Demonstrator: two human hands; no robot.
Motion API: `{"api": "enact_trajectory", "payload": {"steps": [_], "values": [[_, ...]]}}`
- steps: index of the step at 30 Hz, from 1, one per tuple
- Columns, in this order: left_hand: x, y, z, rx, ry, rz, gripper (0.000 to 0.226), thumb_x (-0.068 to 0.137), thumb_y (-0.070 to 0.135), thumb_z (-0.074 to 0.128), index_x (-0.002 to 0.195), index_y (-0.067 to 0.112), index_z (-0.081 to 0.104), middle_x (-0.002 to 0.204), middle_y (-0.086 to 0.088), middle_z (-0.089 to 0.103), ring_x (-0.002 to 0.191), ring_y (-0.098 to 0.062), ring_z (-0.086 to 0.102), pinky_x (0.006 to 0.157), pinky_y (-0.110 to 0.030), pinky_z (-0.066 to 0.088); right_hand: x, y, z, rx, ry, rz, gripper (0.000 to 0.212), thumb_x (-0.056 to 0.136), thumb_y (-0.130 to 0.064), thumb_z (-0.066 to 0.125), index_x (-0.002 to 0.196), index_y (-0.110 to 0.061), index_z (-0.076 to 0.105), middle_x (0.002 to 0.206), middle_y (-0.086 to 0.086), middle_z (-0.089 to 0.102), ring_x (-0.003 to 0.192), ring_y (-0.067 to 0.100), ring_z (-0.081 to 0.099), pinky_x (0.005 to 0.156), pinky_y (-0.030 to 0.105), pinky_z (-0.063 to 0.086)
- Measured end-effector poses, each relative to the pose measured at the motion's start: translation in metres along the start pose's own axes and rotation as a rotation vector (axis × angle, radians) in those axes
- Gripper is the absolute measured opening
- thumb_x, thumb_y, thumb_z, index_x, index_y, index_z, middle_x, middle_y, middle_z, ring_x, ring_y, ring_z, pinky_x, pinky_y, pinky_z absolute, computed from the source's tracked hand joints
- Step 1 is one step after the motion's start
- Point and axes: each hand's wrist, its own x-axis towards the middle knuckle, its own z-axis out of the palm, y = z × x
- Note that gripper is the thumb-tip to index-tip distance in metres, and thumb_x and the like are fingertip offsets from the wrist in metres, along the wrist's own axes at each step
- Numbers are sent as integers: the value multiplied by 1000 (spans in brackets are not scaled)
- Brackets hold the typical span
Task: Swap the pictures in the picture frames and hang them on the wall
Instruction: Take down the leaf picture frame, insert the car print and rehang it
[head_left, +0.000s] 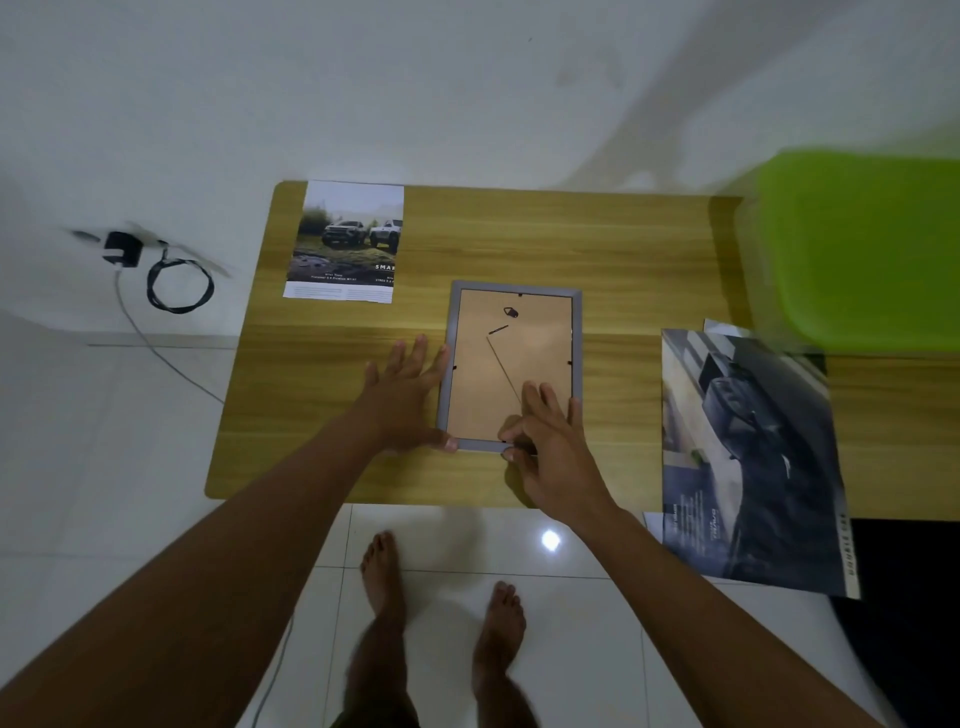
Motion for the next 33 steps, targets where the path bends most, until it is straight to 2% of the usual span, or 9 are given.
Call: {"api": "enact_trajectory", "payload": {"steps": [11,13,16,19,21,23,25,27,33], "values": [[-2,1,-2,-9,-5,1,127,67,67,71,149,33,-20,155,-3,-31,141,-30,-30,113,-57,-10,1,0,-3,-17,-26,-1,14,86,-7,66,93,-20,67,157,15,29,150,33,8,121,54,-6],[-2,0,-2,-13,-7,-1,127,67,67,71,149,34,-20,156,-2,-31,141,-29,-31,113,-58,-10,-1,-1,-7,-88,-52,-28,15,90,-18,66,104,-24,65,158,13,30,151,31,10,121,55,0],[-1,-1,0,-27,1,-3,127,67,67,71,149,35,-20,156,-2,-31,141,-28,-31,113,-58,-11,2,-3,-25,-116,-65,8,42,95,-41,57,135,-28,50,159,5,31,149,22,18,122,50,12],[1,0,1,-10,12,-11,127,66,68,71,149,35,-20,156,-2,-30,142,-30,-30,113,-58,-11,26,3,-49,-72,83,134,49,99,-37,49,144,-23,38,154,6,35,143,25,29,116,50,28],[1,0,2,-4,13,-12,128,66,68,71,150,35,-19,156,-3,-29,142,-30,-29,112,-59,-10,46,11,-61,-91,119,219,51,101,-33,45,148,-16,33,157,9,32,145,29,26,118,47,26],[2,1,2,4,11,-12,129,65,69,71,150,34,-19,156,-4,-29,142,-31,-29,112,-60,-9,62,19,-70,-153,89,257,48,103,-28,44,147,-9,36,154,12,35,144,33,27,116,43,27],[3,1,1,13,8,-15,130,65,69,71,150,32,-20,156,-4,-29,142,-32,-28,112,-61,-8,70,24,-72,-208,75,261,36,101,-23,46,133,-8,48,135,14,52,127,39,47,99,43,42],[3,2,0,22,4,-13,131,65,69,71,150,31,-20,156,-6,-30,142,-32,-28,112,-62,-7,73,26,-71,-241,70,266,35,100,-22,46,132,-8,49,125,16,55,115,38,53,90,44,48],[3,2,0,-8,-6,-17,130,65,66,73,150,32,-20,156,-5,-30,142,-32,-29,112,-61,-9,71,25,-68,-270,48,264,44,100,-30,47,141,-12,44,134,16,52,122,38,49,96,46,47]]}}
